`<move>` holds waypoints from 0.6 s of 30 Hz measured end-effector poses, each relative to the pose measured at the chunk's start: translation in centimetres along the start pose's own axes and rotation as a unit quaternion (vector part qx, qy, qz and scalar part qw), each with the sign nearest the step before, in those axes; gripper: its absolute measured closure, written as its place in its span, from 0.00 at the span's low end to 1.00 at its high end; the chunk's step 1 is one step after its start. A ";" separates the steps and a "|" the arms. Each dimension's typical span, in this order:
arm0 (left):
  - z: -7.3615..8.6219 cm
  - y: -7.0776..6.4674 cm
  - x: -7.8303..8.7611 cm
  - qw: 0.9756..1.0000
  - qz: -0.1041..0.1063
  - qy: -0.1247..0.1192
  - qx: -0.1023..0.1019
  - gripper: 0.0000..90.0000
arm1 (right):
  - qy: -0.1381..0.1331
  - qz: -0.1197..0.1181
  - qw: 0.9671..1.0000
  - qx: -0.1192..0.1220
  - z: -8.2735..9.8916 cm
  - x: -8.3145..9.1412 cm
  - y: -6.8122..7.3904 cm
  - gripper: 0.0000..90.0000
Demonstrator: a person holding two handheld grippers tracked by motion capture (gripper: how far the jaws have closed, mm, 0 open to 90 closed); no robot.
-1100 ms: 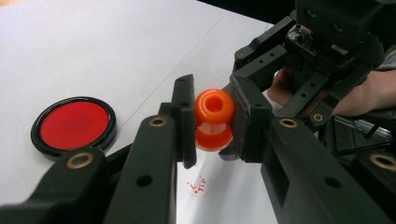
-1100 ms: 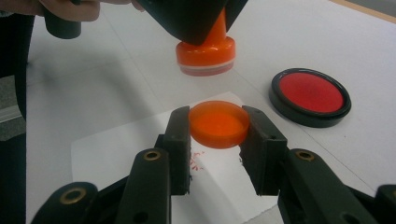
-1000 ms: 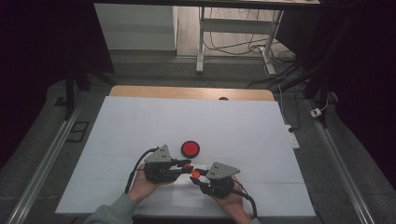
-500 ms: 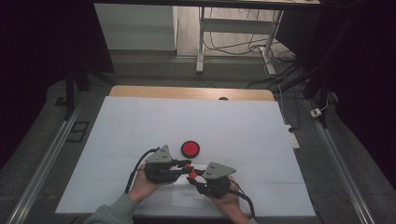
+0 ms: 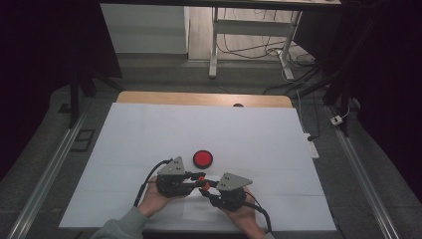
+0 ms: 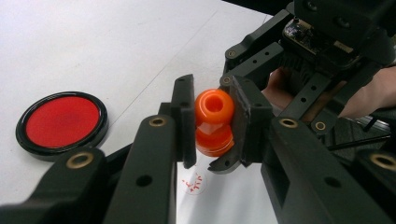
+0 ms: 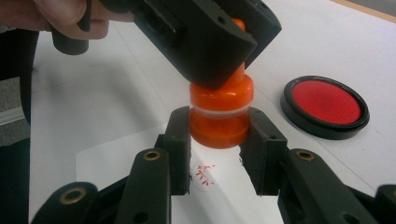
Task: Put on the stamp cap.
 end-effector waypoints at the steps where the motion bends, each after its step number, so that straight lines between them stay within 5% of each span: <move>1: 0.0 0.0 0.0 1.000 0.000 0.001 0.000 0.80 | 0.000 0.000 1.000 0.000 0.0 0.0 0.0 0.71; 18: 0.1 -0.1 -0.4 1.000 0.003 0.004 -0.002 0.80 | -0.002 0.002 1.000 -0.003 -0.1 0.1 0.0 0.71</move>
Point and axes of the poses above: each handheld gripper's, and its own axes: x roughly backward along the jaws, z roughly out of its underside, y roughly to its left, the point moved 1 cm from there along -x, roughly forward along the jaws, and after that the axes turned 14 degrees about z, right-handed, at the moved point
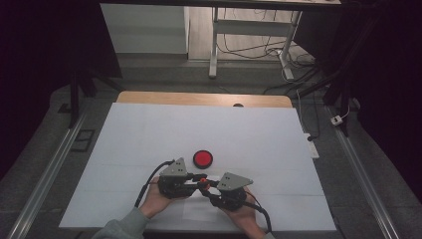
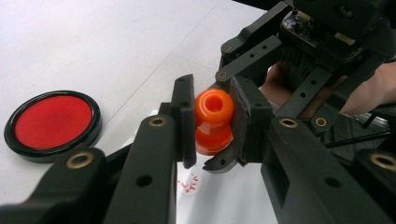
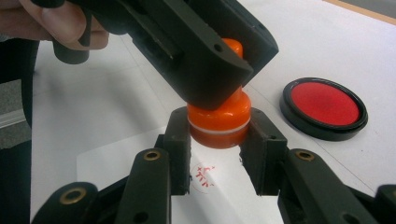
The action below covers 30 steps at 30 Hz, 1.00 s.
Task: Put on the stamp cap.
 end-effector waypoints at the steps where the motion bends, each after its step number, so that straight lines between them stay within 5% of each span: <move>1: 0.0 0.0 0.0 1.000 0.000 0.000 0.000 0.80 | 0.000 -0.001 1.000 0.000 0.0 0.0 0.0 0.71; 30: 0.1 0.0 0.1 1.000 0.007 0.004 0.010 0.81 | 0.009 0.010 1.000 0.000 -0.2 0.2 0.3 0.72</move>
Point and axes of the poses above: each handheld gripper's, and its own axes: x roughly backward along the jaws, z roughly out of its underside, y roughly to its left, the point moved 1 cm from there along -x, roughly forward along the jaws, and after that the axes turned 14 degrees about z, right-handed, at the moved point
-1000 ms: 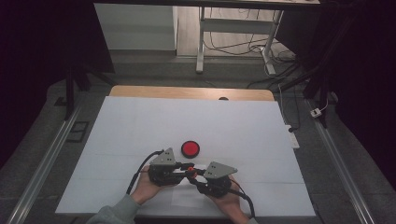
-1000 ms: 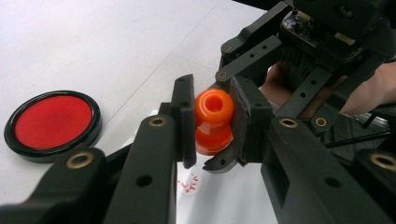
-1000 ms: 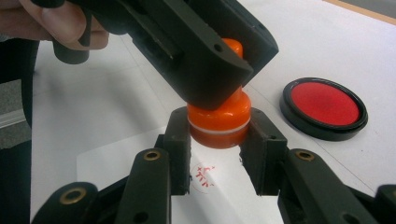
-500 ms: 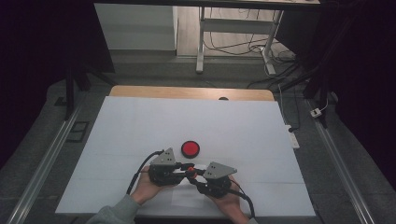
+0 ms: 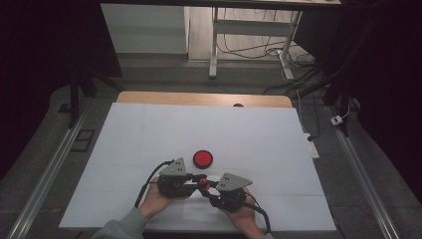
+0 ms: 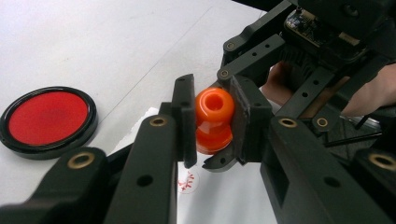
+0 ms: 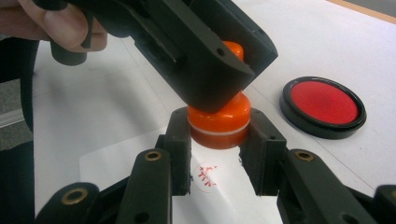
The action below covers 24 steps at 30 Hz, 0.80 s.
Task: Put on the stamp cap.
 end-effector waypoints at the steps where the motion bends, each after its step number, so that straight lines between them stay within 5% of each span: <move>1: 0.0 0.0 0.0 1.000 0.000 0.001 0.000 0.81 | -0.003 -0.003 1.000 -0.003 0.0 -0.1 0.0 0.72; 24: 0.1 -0.2 -0.2 1.000 -0.002 0.013 0.004 0.81 | 0.010 0.006 0.999 0.038 -0.2 0.1 0.3 0.72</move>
Point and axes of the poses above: each handheld gripper's, and its own axes: x roughly backward along the jaws, z roughly out of its underside, y roughly to its left, the point moved 1 cm from there along -x, roughly forward along the jaws, and after that the axes turned 14 degrees about z, right-handed, at the moved point
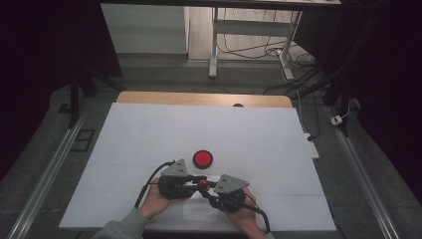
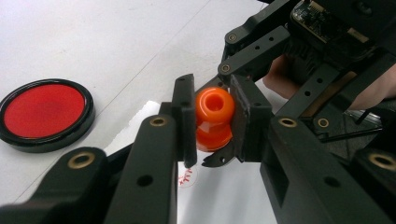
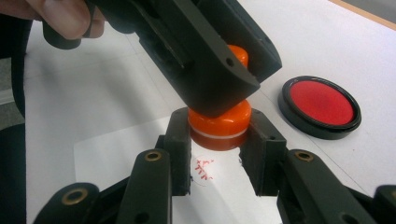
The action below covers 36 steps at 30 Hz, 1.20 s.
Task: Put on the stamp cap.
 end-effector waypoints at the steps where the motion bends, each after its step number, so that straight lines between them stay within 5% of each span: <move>1: 0.0 0.0 0.0 1.000 -0.001 0.000 0.000 0.81 | 0.000 -0.001 1.000 0.002 0.0 0.0 0.0 0.72; 9: 0.2 -0.3 -0.3 1.000 -0.011 0.007 -0.003 0.81 | 0.014 0.003 1.000 0.026 0.0 -0.1 0.0 0.72; 20: 0.3 -0.6 -0.7 1.000 -0.026 0.009 -0.007 0.81 | 0.015 -0.015 1.000 -0.001 0.2 -0.3 -0.2 0.72; 36: 0.5 -0.9 -1.0 0.999 -0.038 0.004 -0.008 0.81 | 0.022 -0.019 1.000 -0.002 0.3 -0.3 -0.3 0.71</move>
Point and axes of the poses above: each handheld gripper's, and its own axes: x roughly backward along the jaws, z roughly out of its underside, y roughly to its left, the point moved 1 cm from there along -x, roughly forward along the jaws, and after that the axes turned 14 degrees about z, right-handed, at the moved point
